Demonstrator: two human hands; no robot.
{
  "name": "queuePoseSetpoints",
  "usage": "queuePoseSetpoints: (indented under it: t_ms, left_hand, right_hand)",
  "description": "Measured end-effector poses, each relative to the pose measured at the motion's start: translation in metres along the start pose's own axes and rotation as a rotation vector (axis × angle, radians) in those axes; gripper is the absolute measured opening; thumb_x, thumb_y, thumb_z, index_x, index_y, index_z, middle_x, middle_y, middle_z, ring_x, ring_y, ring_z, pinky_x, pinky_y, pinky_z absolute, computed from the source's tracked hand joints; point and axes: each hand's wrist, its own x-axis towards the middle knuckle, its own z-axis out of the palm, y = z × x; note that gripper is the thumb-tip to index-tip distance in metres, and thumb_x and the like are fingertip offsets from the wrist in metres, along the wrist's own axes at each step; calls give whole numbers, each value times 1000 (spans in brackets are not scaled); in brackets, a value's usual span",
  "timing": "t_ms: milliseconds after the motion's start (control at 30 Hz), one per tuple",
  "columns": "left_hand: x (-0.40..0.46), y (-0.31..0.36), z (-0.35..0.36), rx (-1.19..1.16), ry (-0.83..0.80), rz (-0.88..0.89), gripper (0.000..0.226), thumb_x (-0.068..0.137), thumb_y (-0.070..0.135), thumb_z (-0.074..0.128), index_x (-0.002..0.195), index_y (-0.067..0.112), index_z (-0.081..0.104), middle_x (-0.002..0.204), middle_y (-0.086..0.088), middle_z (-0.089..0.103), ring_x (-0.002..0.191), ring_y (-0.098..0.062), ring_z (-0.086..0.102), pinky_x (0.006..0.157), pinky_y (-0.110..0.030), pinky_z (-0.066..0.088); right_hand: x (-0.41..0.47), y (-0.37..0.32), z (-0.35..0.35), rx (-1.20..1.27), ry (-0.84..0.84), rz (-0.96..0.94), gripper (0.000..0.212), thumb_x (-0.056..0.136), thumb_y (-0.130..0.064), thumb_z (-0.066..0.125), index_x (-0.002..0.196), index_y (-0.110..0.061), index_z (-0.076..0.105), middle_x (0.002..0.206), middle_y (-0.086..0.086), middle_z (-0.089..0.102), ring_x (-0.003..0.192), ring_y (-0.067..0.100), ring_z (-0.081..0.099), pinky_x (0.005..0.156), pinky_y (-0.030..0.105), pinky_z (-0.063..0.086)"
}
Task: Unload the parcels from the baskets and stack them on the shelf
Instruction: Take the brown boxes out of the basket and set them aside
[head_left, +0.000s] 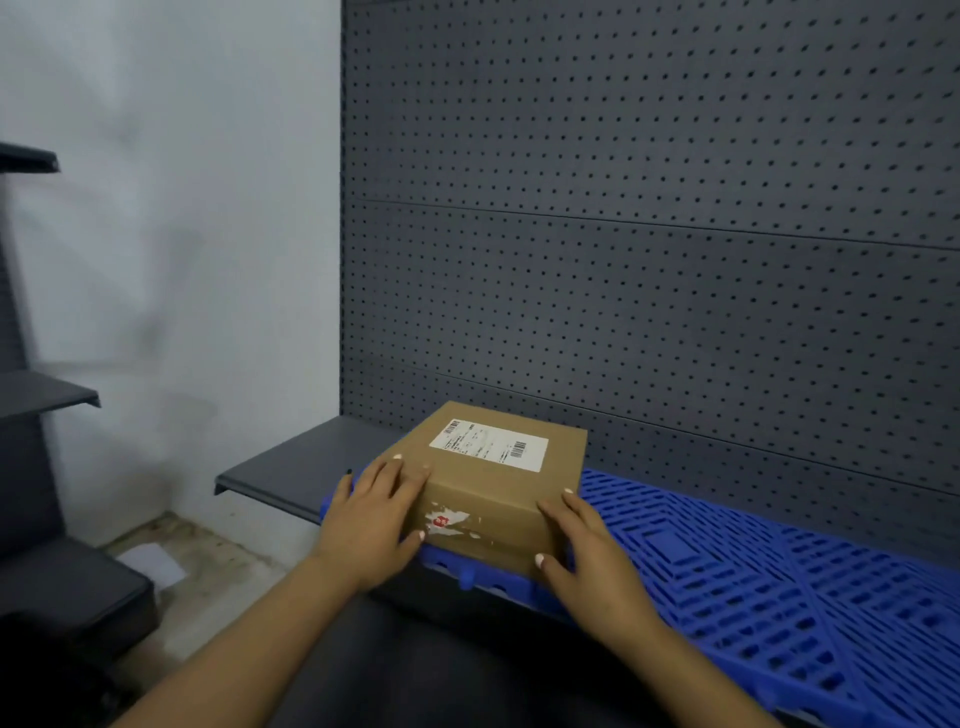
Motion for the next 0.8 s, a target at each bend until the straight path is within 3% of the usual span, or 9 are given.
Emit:
queuePoseSetpoints:
  t_ms: [400,600,733,800]
  left_hand:
    - [13,-51,1,-23,-104,-84,86,88,51,53,151,32,-1,161,-3,-6,147,-24,-8,116,-56,10]
    - [-3,-54,-2,-72,-29,-53,91,90,51,52,149,34,-15,159,-4,-19,146,-21,-14,116,-51,4]
    - [-61,-60,-12,-160,157,-22,85,90,45,54,153,30,-1,159,-3,-18,148,-21,-4,115,-39,9]
    - [-101,-69,-12,-154,175,-24,79,88,48,49,153,24,11,160,-6,-8,147,-24,5,113,-39,16]
  right_hand:
    - [25,-37,43,-62,-14,-59,71,96,-47,46,151,-37,3,159,-12,-15,146,15,13,113,37,27]
    - [19,-30,33,-270,-20,-133,74,96,-56,37,147,-42,-15,157,-8,-25,146,16,-15,119,41,5]
    - [-10,-35,22,-303,-13,-237,70,97,-55,35,141,-45,-18,150,-14,-31,142,9,-24,119,36,-1]
    - [-26,-41,22,-338,-56,-301,68,97,-55,34,145,-43,-13,149,-14,-31,142,9,-25,117,33,-3]
